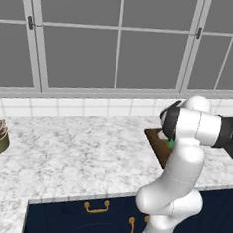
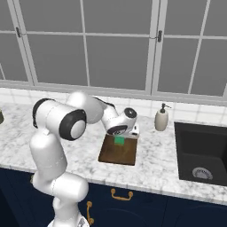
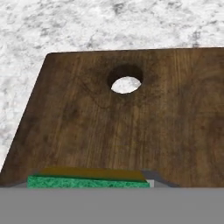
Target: Pick up the sponge from the counter and clean the cutting board by briefly scrubbing or pressing down on the cutting board. Once finished, release the sponge.
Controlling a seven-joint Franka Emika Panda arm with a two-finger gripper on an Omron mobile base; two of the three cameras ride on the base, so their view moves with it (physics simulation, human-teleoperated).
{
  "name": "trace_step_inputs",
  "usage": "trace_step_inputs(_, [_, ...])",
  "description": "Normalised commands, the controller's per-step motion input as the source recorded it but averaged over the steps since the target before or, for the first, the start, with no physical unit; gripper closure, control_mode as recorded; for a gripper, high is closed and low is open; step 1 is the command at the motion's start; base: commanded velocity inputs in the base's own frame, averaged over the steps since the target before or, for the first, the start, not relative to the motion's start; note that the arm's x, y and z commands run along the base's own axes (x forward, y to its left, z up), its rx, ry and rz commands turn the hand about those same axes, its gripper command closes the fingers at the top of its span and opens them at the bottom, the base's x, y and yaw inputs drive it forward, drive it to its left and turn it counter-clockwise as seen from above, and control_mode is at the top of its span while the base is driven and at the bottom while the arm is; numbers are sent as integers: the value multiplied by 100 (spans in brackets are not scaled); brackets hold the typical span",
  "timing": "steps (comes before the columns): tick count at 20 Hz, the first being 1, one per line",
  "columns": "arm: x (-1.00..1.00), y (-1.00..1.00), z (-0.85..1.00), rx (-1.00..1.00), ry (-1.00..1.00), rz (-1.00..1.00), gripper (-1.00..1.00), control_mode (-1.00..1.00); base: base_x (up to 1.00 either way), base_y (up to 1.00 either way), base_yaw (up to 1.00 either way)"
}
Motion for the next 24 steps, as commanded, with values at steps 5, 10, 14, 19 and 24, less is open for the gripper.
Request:
trace_step_inputs(5, [-100, 0, -41, 1, -5, 4, 100, -100, 0, 0, 0])
trace_step_inputs(10, [-100, 0, -47, 0, -8, 3, 100, -100, 0, 0, 0])
trace_step_inputs(14, [-100, 0, -51, 0, -7, 2, 100, -100, 0, 0, 0])
trace_step_inputs(19, [-89, -4, -35, 0, -9, 0, 100, -100, 0, 0, 0])
trace_step_inputs(24, [-14, -50, -16, 1, -3, 3, 100, -100, 0, 0, 0])
